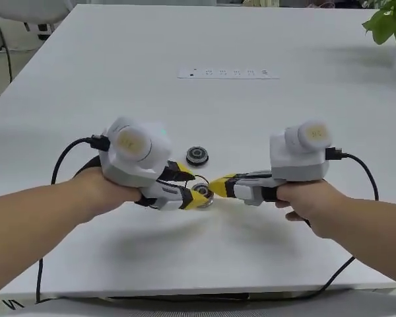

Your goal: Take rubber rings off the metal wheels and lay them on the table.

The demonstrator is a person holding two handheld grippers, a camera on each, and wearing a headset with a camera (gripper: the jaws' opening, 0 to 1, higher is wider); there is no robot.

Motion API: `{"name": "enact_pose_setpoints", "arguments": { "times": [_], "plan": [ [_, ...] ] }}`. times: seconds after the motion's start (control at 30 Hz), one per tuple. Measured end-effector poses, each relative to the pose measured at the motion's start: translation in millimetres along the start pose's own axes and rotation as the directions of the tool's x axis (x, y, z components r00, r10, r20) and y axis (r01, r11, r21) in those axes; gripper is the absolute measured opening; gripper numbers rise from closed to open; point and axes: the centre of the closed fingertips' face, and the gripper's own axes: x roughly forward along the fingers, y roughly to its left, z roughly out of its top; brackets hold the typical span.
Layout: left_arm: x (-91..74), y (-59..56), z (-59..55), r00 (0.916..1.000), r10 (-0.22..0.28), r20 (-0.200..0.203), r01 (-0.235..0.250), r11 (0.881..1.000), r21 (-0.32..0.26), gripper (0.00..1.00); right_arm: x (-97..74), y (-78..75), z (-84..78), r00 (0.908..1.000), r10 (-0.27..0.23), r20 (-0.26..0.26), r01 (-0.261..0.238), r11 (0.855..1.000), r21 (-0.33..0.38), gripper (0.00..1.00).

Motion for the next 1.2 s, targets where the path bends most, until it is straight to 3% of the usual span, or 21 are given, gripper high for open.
{"name": "enact_pose_setpoints", "arguments": {
  "times": [0.63, 1.2],
  "plan": [
    [-22.2, -2.8, 10.9, 0.9978, 0.001, 0.067, 0.001, 1.000, -0.025, 0.48, -1.0, 1.6, 9.5, 0.9995, 0.018, 0.025, -0.018, 1.000, 0.013, 0.00],
    [-53.9, -1.3, 10.5, 0.9937, 0.029, 0.109, -0.024, 0.999, -0.045, 0.62, 7.1, 18.3, 21.0, 0.9973, 0.066, 0.031, -0.066, 0.998, -0.001, 0.00]
  ]
}}
